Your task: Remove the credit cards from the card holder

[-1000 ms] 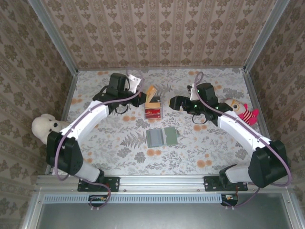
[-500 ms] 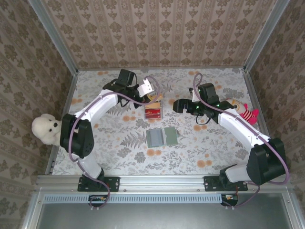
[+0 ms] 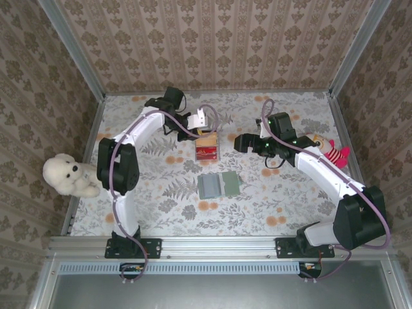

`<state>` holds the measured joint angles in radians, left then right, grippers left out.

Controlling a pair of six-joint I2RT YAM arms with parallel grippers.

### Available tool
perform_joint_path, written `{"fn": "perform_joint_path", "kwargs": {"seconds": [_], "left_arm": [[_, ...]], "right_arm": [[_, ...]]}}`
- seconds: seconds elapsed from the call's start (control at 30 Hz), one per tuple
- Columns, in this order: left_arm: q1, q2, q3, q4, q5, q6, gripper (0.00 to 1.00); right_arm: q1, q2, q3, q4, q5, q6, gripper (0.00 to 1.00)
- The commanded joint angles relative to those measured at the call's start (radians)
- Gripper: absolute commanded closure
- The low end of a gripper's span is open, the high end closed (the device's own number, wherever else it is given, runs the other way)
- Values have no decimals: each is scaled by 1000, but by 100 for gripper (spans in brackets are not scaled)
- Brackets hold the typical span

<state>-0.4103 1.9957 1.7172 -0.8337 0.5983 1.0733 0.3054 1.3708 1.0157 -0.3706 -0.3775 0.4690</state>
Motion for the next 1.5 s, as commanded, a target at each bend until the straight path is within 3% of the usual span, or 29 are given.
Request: {"fn": "perform_joint_path", "kwargs": {"seconds": [0.0,0.87,1.0,1.23,1.47], "left_arm": [[9,52,67,-111,18,88,100],[1,176,110,-21,-68,63,100],[1,190,116,-26,-81,57,95],[0,182,124,-28,-74,41,77],[1,127,111,29,-62,14,71]], "right_arm": [[-5,-6,6,-11,-26,19,0],[-5,-11,-8,-1,-52,51,0],[-5,-10,-15,2,-60,52,0],[-6,0,-17,11,-69,59,0],[-5,6,-15,8,-69,59,0]]}}
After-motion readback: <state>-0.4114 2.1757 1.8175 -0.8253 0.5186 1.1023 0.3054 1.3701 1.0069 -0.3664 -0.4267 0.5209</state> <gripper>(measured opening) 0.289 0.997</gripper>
